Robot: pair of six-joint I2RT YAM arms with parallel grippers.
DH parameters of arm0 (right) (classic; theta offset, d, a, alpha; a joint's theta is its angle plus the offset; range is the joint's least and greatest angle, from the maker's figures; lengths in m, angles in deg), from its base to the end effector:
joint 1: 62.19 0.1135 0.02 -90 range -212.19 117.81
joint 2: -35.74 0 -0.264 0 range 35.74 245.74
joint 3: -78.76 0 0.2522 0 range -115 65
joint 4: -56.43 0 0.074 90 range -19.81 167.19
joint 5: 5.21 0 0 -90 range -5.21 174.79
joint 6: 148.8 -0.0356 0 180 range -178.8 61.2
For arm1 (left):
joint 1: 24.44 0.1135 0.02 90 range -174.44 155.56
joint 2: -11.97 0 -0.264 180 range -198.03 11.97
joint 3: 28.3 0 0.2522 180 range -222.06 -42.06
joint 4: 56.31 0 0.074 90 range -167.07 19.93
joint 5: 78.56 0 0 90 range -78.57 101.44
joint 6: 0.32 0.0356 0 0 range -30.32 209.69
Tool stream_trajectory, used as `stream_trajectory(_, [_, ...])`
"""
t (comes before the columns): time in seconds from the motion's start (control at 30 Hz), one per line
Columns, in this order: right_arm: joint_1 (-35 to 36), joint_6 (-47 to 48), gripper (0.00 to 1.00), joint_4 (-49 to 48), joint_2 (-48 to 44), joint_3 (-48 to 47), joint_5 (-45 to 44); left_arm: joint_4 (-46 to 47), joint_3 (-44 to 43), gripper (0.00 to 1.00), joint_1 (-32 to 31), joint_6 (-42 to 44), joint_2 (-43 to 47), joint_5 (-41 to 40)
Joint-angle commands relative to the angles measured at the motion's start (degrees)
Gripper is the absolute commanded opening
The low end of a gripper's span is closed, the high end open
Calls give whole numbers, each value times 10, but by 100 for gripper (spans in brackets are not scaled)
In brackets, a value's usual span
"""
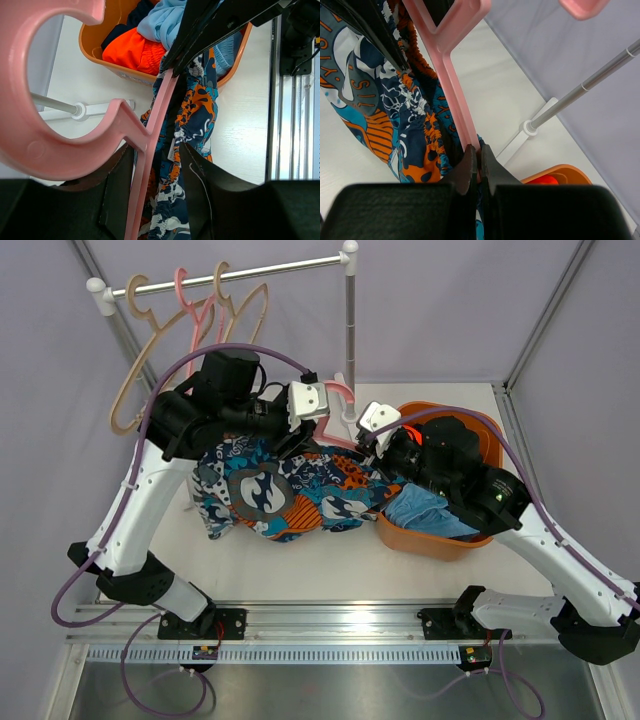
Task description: Remove the shorts from the hanger
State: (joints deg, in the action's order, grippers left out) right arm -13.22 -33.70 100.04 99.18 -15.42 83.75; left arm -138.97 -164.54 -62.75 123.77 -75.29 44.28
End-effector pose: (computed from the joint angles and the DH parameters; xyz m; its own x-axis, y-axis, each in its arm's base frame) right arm 0.1486 0.1697 0.4541 0.1826 -0.4362 -0.8811 -0.7345 0.5352 -0.4172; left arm 0.1916 -0.1759 0.5099 0.1300 0.4974 -0.8577 0.9685 0.1216 0.2174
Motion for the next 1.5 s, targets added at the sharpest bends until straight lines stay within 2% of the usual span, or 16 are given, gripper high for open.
stream_trajectory(0.0, [-1,-1,0,-73,-15,-42,-45,-10,7,45,-5,-8,2,28])
stream_trajectory(0.2, [-1,-1,0,-70,-28,-38,-38,6,7,44,-5,-18,-4,-12])
stream_trajectory(0.27, [-1,-2,0,-67,-30,-40,-38,17,10,51,-5,-26,-5,-48])
stream_trajectory(0.57, [-1,-6,0,-63,-40,-31,-23,31,-14,59,6,-20,-11,-88])
stream_trajectory(0.73, [-1,-7,0,-55,-48,-30,-5,39,-21,59,32,-24,-12,-74])
stream_trajectory(1.0, [0,-7,0,-63,-52,-25,-4,22,-31,58,47,-11,-40,14])
stream_trajectory(1.13, [-1,-7,0,-66,-49,-23,-5,9,-51,51,46,-10,-64,81])
stream_trajectory(1.23, [-1,-6,0,-72,-45,-21,-11,-2,-67,35,46,-10,-75,120])
stream_trajectory(1.3, [-1,-5,0,-79,-40,-19,-24,-9,-71,20,45,-5,-77,137])
stream_trajectory(1.37, [-1,-2,0,-84,-33,-20,-34,-12,-66,10,44,-3,-72,151])
stream_trajectory(1.4, [-1,-2,0,-87,-31,-20,-43,-12,-61,0,44,-2,-70,155])
stream_trajectory(1.47, [-1,-1,0,-96,-20,-21,-52,-4,-43,0,44,-5,-55,165])
